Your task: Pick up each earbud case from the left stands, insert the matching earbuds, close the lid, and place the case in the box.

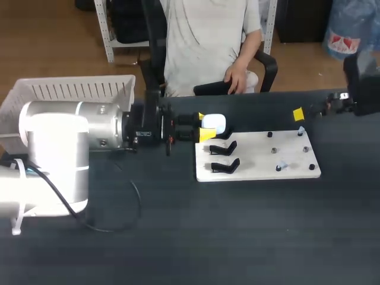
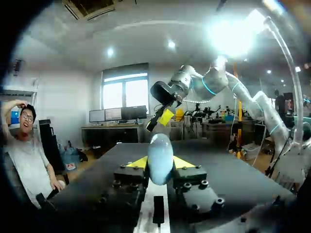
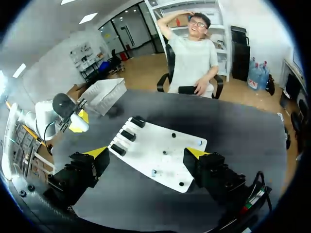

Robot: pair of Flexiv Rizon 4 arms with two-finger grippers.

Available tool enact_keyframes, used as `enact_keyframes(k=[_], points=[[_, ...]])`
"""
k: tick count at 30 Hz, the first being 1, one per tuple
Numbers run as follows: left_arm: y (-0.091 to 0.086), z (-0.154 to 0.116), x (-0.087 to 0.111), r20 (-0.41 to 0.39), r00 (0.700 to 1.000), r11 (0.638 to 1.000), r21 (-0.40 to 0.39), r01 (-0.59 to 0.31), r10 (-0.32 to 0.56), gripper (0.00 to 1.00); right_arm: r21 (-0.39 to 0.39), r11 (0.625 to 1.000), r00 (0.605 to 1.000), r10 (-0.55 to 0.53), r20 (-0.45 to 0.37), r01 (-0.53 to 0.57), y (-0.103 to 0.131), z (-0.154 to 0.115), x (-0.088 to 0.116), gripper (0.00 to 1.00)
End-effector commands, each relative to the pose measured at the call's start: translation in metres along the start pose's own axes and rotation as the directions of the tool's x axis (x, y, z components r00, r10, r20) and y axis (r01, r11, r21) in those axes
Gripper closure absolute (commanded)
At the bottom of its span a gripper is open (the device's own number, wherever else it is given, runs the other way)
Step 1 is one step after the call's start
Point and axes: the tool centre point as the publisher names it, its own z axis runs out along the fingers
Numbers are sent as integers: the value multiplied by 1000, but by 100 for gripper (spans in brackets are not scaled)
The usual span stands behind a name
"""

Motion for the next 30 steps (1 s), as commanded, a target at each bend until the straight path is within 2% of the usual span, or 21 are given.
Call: enact_keyframes(k=[1,7,14,19,30], points=[[-5,7,3,33,999,1000,23,19,-19,100,-31,999,999,-36,-13,36,19,-5,6,0],[-8,19,5,62,998,997,72,14,-19,100,-45,995,994,-94,-63,91,46,2,14,0],[-8,27,5,72,997,995,104,-3,-5,100,-73,992,990,-113,-81,108,67,12,20,0],[-9,30,7,81,997,993,114,-16,7,100,-72,990,987,-125,-104,118,76,21,26,0],[-8,32,9,104,994,991,130,-39,25,100,-63,990,984,-133,-120,127,88,34,25,0]])
